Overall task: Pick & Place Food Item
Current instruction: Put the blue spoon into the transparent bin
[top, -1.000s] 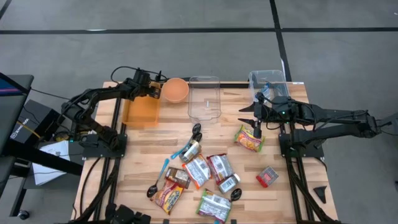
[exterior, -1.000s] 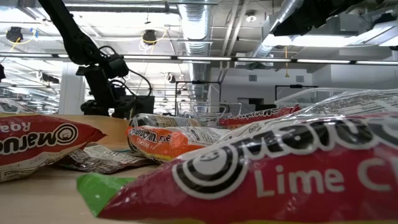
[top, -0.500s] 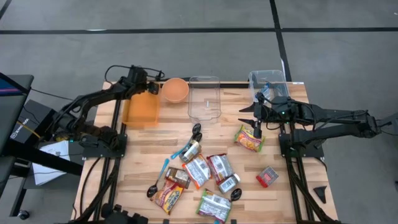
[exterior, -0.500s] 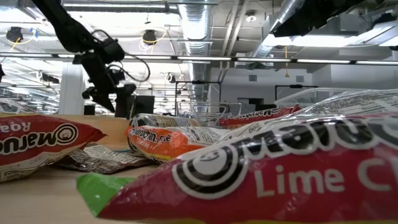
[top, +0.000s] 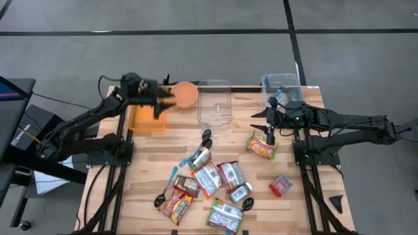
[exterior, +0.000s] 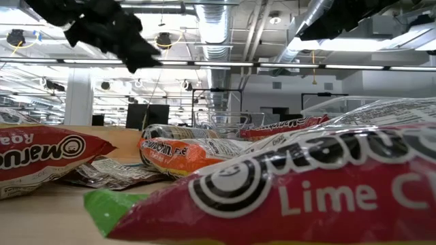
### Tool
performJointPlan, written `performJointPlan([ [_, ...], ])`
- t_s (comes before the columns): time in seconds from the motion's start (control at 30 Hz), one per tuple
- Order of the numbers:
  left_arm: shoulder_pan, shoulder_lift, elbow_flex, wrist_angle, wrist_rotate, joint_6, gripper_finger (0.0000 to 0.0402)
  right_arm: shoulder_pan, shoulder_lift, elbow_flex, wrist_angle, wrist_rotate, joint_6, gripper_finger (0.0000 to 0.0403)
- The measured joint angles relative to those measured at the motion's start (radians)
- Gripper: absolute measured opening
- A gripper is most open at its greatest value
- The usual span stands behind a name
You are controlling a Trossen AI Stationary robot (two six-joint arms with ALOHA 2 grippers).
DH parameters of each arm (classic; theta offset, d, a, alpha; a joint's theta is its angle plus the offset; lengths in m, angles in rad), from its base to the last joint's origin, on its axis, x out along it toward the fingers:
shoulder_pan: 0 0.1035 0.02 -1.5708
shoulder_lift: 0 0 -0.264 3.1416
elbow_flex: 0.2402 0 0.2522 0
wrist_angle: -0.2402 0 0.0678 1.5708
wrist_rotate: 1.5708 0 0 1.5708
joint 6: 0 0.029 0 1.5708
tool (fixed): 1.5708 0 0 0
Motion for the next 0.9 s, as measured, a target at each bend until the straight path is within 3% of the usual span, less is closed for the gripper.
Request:
performJointPlan([
  [0.07,-0.053,-0.048,-0.045,0.017,0.05,0.018,0.0212,0.0,0.0,0.0,0.0,0.0,0.0,0.0163],
  [0.3,-0.223,-0.159,-0.188,0.236,0.056,-0.007,0.0198,0.0,0.0,0.0,0.0,0.0,0.0,0.0163],
  [0.57,-0.336,-0.204,-0.207,0.496,0.042,-0.056,0.0189,0.0,0.0,0.0,0.0,0.0,0.0,0.0163],
  [0.9,-0.378,-0.223,-0.207,0.509,-0.009,-0.058,0.0177,0.0,0.0,0.0,0.001,0.0,0.0,0.0163],
])
